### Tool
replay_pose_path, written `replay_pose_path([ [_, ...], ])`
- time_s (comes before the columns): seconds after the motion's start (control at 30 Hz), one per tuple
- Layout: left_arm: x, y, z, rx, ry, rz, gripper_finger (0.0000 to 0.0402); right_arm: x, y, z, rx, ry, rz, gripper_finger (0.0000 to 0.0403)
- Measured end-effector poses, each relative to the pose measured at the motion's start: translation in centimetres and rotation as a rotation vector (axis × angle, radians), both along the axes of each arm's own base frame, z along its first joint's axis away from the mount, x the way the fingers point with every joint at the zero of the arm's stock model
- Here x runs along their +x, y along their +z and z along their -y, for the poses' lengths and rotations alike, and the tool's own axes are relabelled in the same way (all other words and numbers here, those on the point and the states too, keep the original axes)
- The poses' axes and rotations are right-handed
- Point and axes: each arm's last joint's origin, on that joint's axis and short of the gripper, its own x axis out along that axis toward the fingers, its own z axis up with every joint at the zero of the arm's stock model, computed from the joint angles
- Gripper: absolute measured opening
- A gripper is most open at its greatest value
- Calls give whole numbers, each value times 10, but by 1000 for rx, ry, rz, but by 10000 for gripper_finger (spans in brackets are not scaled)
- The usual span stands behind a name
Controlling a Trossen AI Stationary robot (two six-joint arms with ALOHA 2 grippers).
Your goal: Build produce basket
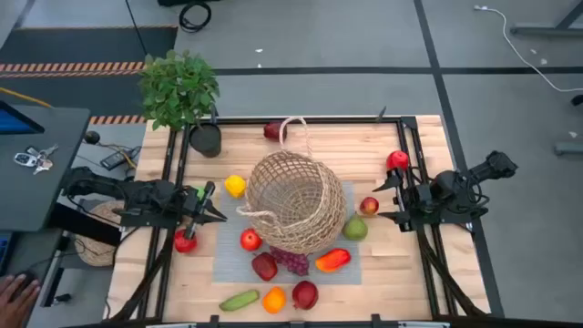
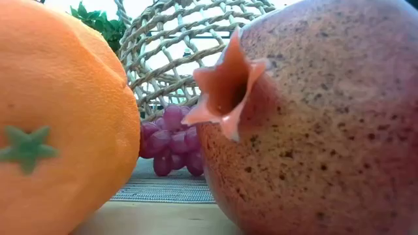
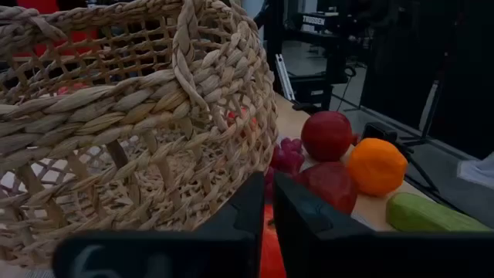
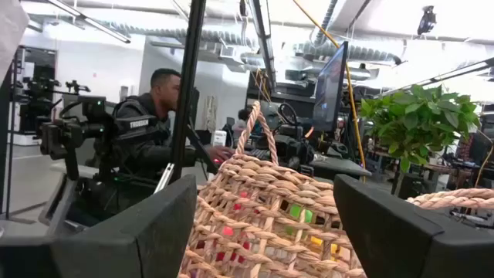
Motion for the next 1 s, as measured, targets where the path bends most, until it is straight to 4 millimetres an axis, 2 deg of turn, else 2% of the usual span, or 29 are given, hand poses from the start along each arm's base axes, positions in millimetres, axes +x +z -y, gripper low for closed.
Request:
replay_pose_path([
  [1.0, 0, 0, 0, 0, 0, 0, 32, 0, 0, 0, 0, 0, 0, 310],
])
